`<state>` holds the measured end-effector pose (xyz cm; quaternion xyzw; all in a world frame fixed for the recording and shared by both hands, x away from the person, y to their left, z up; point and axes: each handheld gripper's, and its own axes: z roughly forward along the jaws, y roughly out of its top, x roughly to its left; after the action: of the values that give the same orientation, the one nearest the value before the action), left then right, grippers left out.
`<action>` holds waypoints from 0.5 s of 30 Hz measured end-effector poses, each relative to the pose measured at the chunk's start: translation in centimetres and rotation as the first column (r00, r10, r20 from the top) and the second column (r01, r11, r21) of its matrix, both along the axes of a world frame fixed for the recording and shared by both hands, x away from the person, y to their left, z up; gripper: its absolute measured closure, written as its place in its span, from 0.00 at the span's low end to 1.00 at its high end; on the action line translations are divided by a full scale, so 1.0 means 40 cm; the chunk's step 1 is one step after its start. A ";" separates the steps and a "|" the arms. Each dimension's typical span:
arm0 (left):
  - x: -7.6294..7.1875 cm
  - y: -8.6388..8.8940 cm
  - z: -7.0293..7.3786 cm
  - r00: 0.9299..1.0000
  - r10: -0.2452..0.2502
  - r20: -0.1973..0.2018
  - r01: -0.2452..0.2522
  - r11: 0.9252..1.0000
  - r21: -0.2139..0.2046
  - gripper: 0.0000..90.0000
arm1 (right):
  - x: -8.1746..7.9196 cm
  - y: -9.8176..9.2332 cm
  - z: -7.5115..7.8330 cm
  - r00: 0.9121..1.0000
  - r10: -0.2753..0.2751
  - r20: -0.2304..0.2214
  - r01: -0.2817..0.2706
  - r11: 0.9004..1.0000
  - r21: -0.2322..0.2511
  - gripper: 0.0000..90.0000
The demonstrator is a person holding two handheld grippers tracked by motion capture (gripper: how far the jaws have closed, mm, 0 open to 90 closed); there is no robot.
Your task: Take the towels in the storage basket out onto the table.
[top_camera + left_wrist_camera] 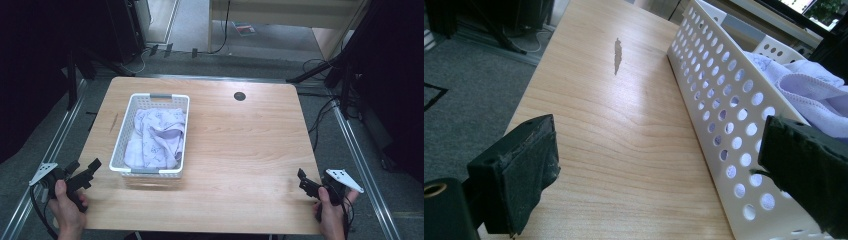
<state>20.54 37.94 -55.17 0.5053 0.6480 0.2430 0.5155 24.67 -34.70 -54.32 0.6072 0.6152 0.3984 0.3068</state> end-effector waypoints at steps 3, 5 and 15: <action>0.000 -0.001 0.003 1.000 0.003 -0.002 -0.003 1.000 0.007 0.04 | 0.000 0.000 0.000 1.000 0.000 0.001 0.000 1.000 0.003 0.10; 0.000 -0.002 0.007 1.000 -0.001 -0.006 0.001 1.000 0.017 0.04 | 0.000 0.000 0.000 1.000 0.000 0.001 0.000 1.000 0.006 0.10; 0.003 -0.018 0.055 1.000 -0.021 -0.015 0.022 0.999 0.048 0.00 | 0.001 0.001 -0.001 1.000 0.028 -0.010 -0.028 1.000 0.007 0.05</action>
<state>20.67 37.20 -52.97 0.5263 0.6403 0.2494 0.5008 24.71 -34.66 -54.36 0.6014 0.6240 0.4016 0.2962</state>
